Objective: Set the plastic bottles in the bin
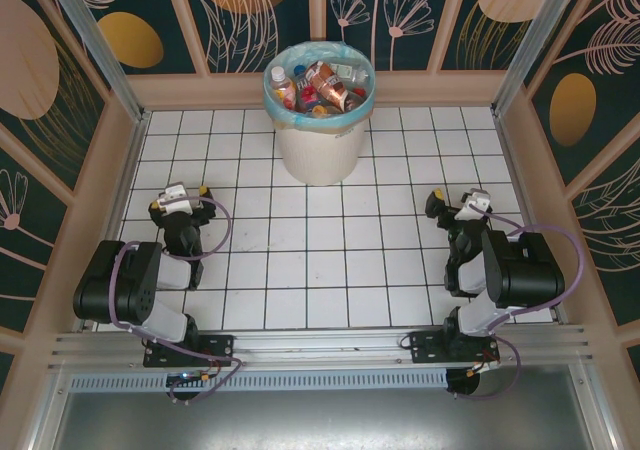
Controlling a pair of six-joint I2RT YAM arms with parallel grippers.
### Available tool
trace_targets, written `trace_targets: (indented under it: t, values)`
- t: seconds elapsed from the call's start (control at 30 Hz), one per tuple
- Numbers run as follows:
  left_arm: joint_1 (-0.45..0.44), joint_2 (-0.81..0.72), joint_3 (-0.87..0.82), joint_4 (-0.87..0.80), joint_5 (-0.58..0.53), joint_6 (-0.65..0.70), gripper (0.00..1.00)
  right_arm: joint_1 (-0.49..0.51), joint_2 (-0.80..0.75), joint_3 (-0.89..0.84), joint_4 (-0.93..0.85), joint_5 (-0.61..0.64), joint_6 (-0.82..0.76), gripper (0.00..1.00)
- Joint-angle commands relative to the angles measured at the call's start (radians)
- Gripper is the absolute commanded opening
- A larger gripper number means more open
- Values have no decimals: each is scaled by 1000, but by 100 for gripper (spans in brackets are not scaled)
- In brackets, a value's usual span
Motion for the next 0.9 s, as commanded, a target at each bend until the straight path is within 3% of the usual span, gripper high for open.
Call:
trace_targets:
  t: [0.0, 0.87]
  values:
    - [8, -2, 11, 65, -2, -13, 99, 1, -7, 14, 44, 34, 9, 99]
    - [7, -7, 10, 62, -1, -10, 99, 12, -6, 58, -34, 16, -12, 99]
